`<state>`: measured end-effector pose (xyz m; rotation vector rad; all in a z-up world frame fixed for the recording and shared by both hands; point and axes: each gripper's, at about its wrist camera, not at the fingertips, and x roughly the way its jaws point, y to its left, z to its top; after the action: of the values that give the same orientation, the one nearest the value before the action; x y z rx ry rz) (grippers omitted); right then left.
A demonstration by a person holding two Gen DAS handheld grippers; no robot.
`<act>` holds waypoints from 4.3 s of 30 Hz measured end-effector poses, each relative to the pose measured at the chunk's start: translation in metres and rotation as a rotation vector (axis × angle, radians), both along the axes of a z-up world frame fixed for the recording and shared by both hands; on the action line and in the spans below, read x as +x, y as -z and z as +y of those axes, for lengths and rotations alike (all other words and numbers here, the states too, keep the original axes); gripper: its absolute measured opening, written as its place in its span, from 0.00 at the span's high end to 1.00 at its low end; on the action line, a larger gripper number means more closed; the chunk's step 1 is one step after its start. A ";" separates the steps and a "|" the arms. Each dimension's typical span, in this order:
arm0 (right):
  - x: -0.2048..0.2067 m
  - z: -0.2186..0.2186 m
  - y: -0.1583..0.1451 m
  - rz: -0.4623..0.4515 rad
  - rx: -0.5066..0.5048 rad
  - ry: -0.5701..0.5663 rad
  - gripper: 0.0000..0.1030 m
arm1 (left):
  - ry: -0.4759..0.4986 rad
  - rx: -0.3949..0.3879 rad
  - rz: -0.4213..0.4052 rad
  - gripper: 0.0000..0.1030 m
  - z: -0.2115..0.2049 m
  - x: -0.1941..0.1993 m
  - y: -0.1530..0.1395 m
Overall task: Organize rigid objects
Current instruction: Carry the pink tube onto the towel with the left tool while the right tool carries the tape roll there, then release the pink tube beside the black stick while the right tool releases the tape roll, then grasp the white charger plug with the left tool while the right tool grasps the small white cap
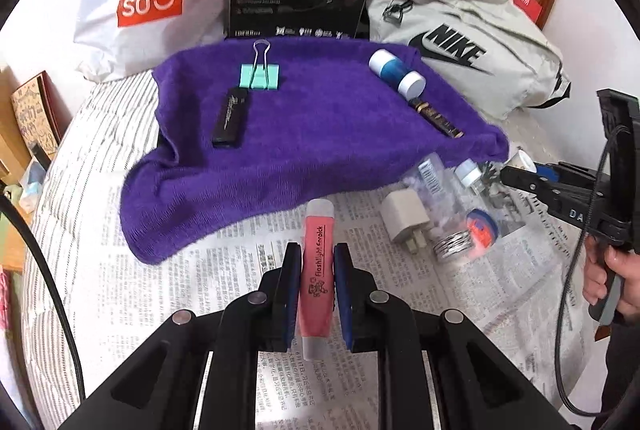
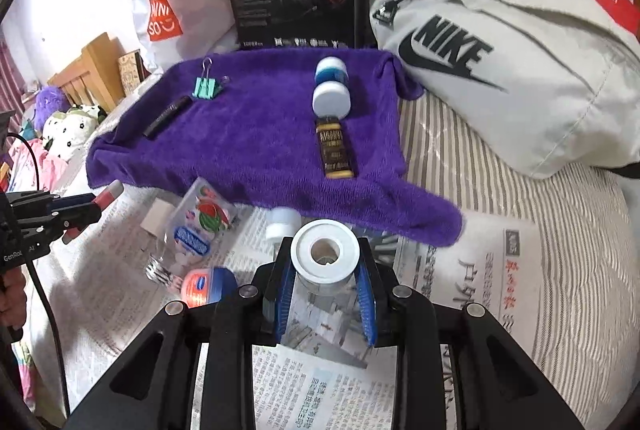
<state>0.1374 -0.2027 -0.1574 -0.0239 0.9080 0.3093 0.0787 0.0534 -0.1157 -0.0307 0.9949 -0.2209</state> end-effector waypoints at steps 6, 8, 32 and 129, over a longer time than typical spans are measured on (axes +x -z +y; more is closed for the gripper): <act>0.013 0.004 -0.017 -0.022 0.010 -0.036 0.72 | -0.008 -0.017 -0.023 0.84 0.007 0.007 -0.016; 0.020 0.007 -0.021 -0.030 0.012 -0.048 0.72 | -0.014 -0.014 -0.025 0.84 0.010 0.014 -0.019; 0.108 0.070 0.021 0.080 -0.077 -0.156 0.72 | -0.060 -0.010 0.007 0.84 0.027 0.118 -0.001; 0.028 0.040 0.033 0.055 0.027 -0.086 0.64 | -0.056 0.160 0.082 0.75 0.004 0.014 0.026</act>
<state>0.1658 -0.1625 -0.1907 -0.0301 0.9584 0.4035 0.0923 0.0577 -0.1420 0.0791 1.0896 -0.0891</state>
